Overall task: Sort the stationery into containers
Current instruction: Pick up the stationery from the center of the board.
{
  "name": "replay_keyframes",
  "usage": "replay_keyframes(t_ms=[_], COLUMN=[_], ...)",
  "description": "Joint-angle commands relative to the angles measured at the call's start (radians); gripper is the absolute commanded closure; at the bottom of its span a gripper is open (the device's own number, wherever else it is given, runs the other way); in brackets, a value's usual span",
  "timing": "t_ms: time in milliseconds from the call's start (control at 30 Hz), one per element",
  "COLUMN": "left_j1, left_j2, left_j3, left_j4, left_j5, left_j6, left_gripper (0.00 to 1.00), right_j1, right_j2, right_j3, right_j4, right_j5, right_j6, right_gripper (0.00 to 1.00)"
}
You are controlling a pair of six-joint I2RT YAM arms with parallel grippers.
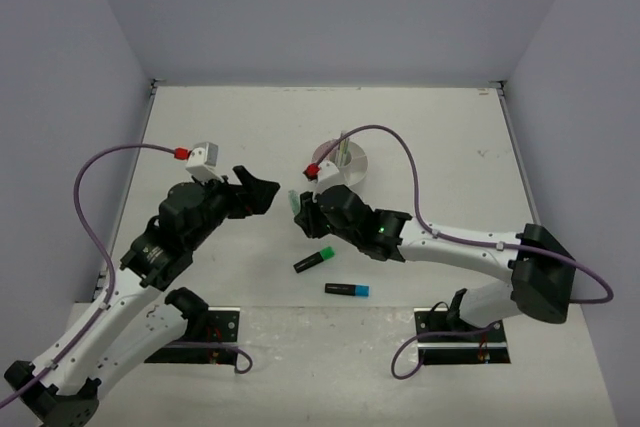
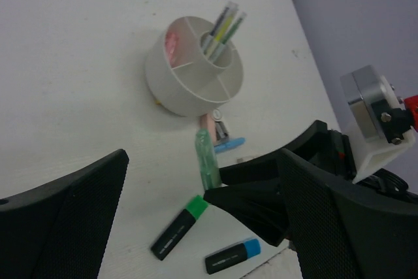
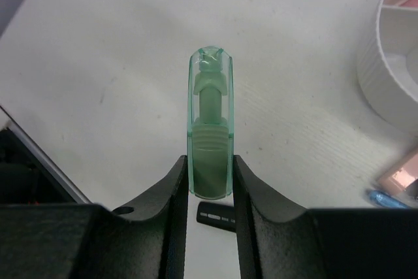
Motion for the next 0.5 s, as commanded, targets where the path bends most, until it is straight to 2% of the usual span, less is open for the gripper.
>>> replay_keyframes(t_ms=[0, 67, 133, 467], left_j1=[0.003, 0.003, 0.003, 0.003], left_j2=[0.093, 0.118, 0.143, 0.224], left_j3=[-0.025, -0.029, -0.044, -0.075], left_j4=[0.245, 0.284, 0.311, 0.408], left_j5=[0.221, 0.230, 0.234, 0.293], left_j6=[-0.024, -0.027, -0.033, -0.048], left_gripper=[0.20, 0.24, 0.35, 0.39], right_j1=[0.005, 0.006, 0.006, 0.017], right_j2=[-0.087, -0.120, -0.152, -0.200], right_j3=[-0.093, -0.118, -0.135, -0.158], right_j4=[0.206, 0.231, 0.246, 0.275], right_j5=[0.022, 0.026, 0.021, 0.017], right_j6=[-0.006, -0.006, -0.015, -0.038], right_gripper=[1.00, 1.00, 1.00, 1.00])
